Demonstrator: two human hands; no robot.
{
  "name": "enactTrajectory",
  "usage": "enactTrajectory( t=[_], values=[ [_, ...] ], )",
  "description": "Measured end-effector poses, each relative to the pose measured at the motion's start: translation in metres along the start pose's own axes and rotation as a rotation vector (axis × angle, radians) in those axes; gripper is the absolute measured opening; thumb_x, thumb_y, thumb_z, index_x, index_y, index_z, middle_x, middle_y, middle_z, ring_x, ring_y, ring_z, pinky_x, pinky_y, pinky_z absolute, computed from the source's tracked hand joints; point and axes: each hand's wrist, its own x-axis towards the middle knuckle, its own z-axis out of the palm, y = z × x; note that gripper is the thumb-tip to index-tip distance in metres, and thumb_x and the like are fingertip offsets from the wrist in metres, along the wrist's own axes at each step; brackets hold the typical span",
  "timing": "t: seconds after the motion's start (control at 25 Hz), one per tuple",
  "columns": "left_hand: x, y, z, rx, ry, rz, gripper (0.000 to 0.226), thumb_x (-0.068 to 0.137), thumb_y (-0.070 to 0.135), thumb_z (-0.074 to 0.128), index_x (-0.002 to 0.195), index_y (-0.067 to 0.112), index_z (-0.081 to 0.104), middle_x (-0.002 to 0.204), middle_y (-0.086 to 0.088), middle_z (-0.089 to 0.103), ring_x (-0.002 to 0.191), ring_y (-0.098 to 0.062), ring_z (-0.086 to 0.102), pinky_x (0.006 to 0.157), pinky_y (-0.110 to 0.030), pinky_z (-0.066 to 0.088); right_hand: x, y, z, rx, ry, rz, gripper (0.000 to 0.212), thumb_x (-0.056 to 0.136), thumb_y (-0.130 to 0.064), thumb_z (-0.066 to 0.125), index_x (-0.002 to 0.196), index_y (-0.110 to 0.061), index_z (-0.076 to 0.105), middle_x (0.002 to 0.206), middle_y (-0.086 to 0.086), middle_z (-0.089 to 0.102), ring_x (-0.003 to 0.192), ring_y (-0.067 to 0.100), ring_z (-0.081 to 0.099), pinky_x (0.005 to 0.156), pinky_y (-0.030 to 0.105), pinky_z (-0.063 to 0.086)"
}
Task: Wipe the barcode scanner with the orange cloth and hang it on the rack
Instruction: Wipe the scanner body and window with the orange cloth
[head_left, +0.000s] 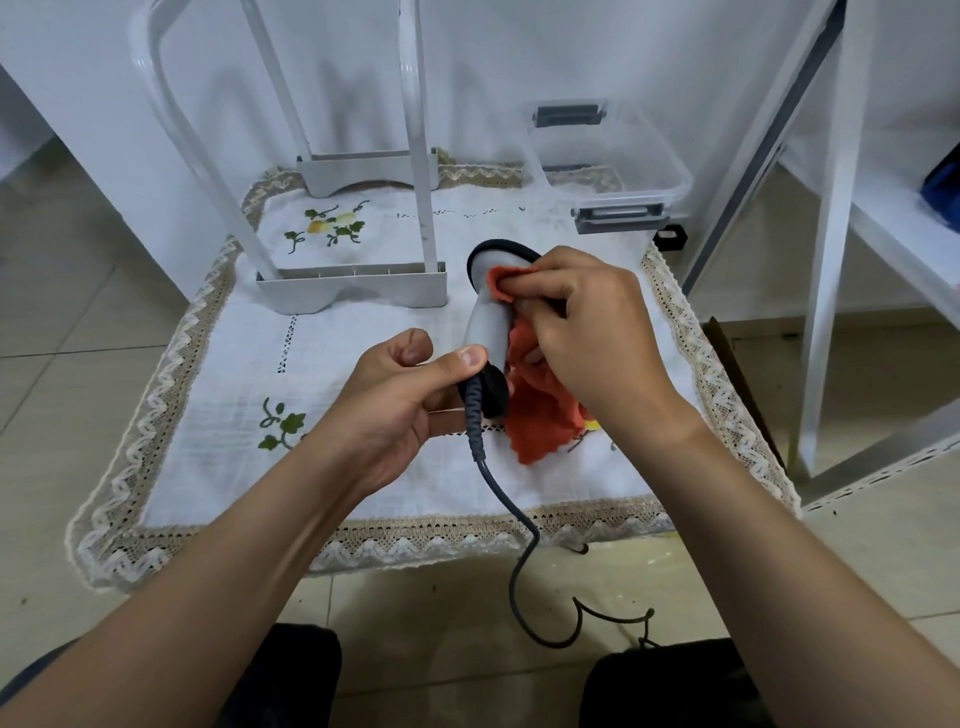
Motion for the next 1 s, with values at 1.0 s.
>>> enactTrajectory(
  t=[1.0],
  values=[
    [0.007, -0.006, -0.003, 0.021, 0.092, -0.038, 0.050, 0.072, 0.011, 0.078, 0.076, 0.023, 0.030, 0.099, -0.039, 0.071, 0.086, -0.045, 0.073, 0.055, -0.031, 0.057, 0.006, -0.008, -0.035, 0.299, -0.177, 0.282, 0.024, 0.090, 0.005, 0.072, 0.083, -0.018, 0.078, 0.084, -0.003, 0.071, 0.048, 0.022, 0.071, 0.046, 0.036, 0.061]
  ],
)
